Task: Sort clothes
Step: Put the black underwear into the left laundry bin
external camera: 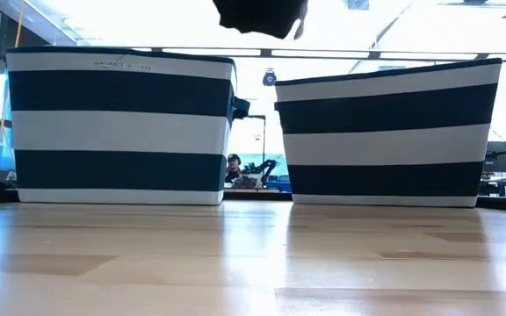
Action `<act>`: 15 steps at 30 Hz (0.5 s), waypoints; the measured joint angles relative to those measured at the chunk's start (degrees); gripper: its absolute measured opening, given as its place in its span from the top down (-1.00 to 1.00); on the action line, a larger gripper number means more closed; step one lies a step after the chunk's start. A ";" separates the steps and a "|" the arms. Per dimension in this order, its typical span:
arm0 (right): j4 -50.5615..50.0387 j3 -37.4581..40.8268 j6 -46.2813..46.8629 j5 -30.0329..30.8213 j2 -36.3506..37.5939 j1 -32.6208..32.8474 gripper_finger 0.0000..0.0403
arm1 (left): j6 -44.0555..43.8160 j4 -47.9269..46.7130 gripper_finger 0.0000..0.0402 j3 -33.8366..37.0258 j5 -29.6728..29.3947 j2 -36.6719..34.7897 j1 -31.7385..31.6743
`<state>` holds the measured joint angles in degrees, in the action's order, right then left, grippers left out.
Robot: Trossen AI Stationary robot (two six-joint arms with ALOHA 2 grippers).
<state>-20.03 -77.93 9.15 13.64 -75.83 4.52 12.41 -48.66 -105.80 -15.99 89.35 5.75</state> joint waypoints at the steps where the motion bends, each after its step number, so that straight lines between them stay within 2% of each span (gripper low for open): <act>1: 0.96 0.00 -0.45 -0.12 0.10 -0.02 1.00 | -0.31 0.09 0.15 0.02 0.06 0.99 -0.56; 6: 3.75 0.00 -1.60 -1.28 0.28 0.09 1.00 | -4.37 0.19 -0.05 0.04 0.49 5.63 -2.89; 9: 3.55 0.04 -1.43 -2.37 0.19 0.09 1.00 | -5.43 -0.11 -0.04 0.04 0.70 7.14 -3.21; 12: 3.71 0.04 0.62 -2.83 0.19 0.12 0.97 | -4.56 0.29 0.11 0.00 0.69 7.45 -3.05; 15: 3.95 0.04 1.31 -3.22 0.19 0.13 0.90 | -3.78 0.57 0.43 0.01 0.64 7.20 -2.71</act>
<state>-16.08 -77.89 10.46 10.42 -75.64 4.64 8.63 -48.09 -105.79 -15.35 96.55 3.04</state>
